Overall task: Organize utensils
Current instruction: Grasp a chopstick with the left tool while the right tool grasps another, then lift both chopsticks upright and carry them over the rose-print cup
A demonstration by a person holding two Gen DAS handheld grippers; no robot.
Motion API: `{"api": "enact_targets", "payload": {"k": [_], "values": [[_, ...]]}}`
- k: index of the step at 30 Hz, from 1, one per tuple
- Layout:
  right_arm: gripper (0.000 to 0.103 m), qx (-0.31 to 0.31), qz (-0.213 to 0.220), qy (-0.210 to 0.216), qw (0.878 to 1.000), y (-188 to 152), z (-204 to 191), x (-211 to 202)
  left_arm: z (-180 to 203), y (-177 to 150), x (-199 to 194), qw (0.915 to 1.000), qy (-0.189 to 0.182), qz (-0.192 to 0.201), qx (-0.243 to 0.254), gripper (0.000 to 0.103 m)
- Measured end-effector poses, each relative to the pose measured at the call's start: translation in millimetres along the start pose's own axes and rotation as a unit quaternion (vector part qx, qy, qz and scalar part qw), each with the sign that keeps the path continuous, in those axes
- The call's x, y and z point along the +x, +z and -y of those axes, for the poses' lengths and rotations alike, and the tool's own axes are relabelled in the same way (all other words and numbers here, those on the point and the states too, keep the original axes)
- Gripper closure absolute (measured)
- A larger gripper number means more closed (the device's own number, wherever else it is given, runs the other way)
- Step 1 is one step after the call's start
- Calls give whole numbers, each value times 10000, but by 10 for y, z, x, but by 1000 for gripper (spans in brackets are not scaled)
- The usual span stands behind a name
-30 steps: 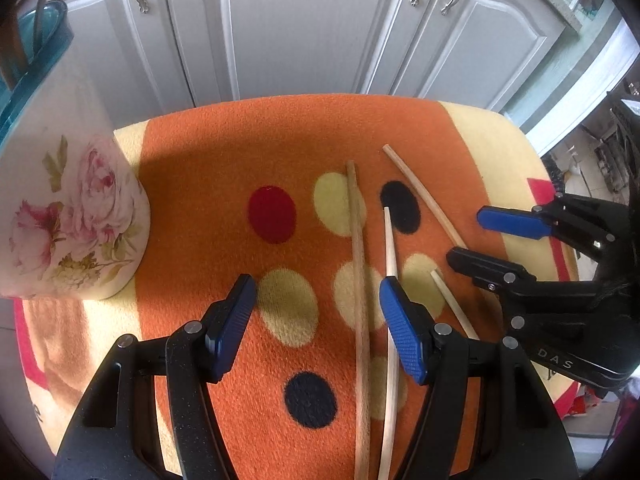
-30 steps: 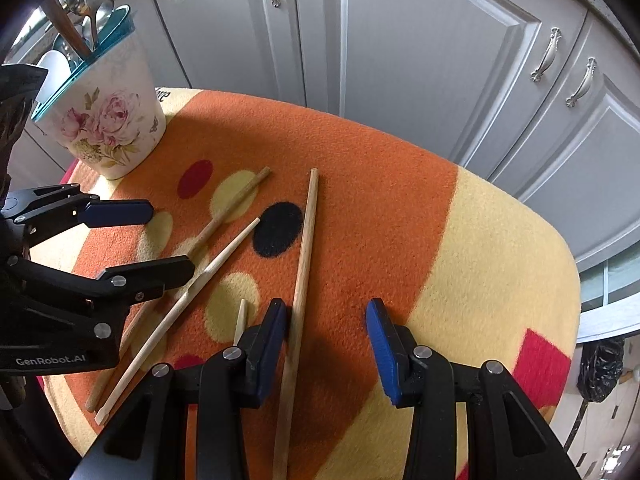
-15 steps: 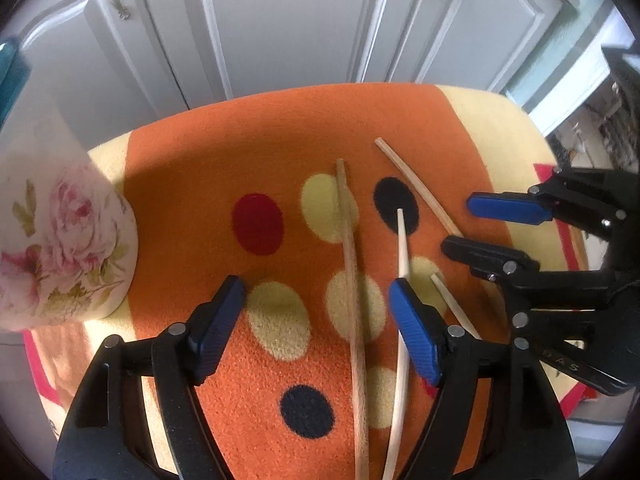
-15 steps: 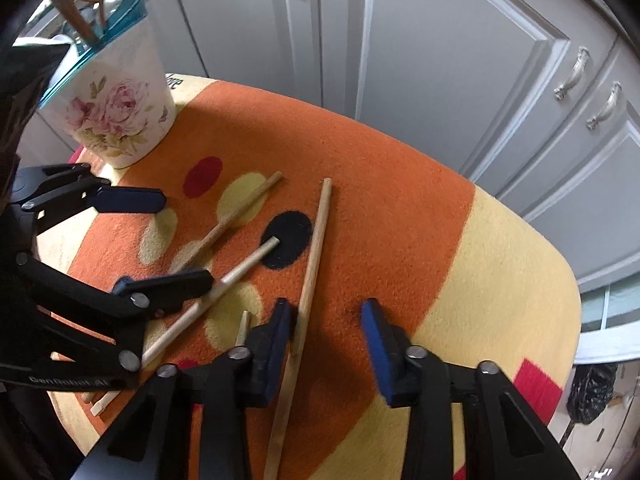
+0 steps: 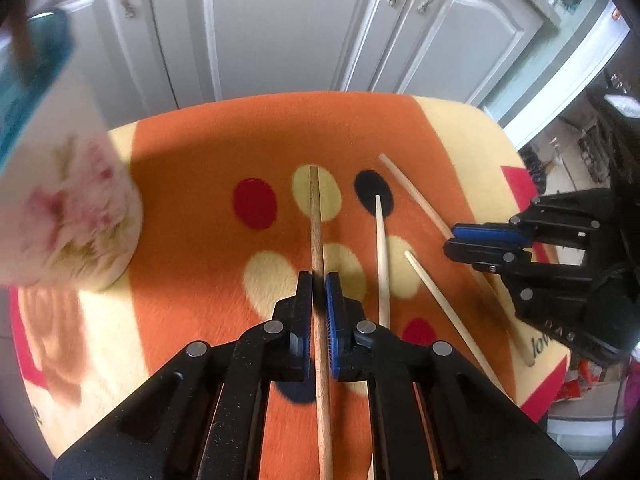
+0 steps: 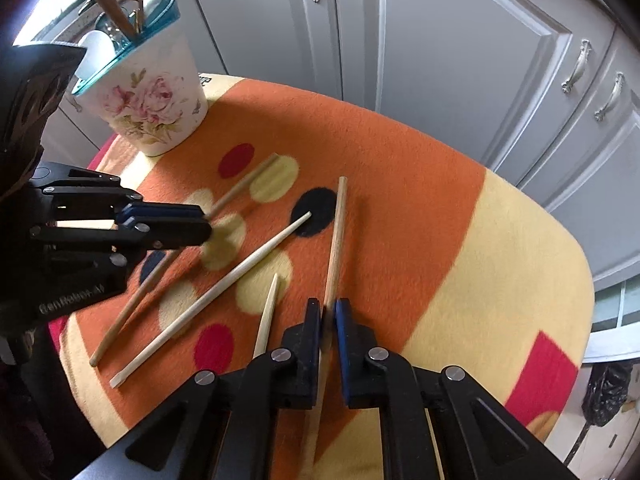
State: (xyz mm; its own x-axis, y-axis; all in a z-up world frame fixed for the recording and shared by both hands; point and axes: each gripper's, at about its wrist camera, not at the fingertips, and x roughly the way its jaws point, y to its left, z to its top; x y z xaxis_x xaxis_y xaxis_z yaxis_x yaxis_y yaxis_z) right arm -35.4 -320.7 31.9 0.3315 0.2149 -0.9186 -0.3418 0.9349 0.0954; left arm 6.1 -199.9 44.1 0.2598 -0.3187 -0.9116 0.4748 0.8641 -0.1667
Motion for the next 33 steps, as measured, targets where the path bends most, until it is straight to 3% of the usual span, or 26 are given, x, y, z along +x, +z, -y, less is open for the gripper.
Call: {"api": "enact_targets", "payload": {"k": [15, 24, 33], "values": [[97, 187, 858, 465, 9951, -240, -187, -924, -277, -296, -1072, 9929, -417, 1020, -456, 99], [97, 72, 1316, 587, 9895, -91, -446, -1238, -370, -366, -1638, 9865, -488, 1499, -433, 98], [97, -249, 1509, 585, 9865, 69, -717, -1436, -572, -416, -2103, 9789, -485, 1894, -598, 98]]}}
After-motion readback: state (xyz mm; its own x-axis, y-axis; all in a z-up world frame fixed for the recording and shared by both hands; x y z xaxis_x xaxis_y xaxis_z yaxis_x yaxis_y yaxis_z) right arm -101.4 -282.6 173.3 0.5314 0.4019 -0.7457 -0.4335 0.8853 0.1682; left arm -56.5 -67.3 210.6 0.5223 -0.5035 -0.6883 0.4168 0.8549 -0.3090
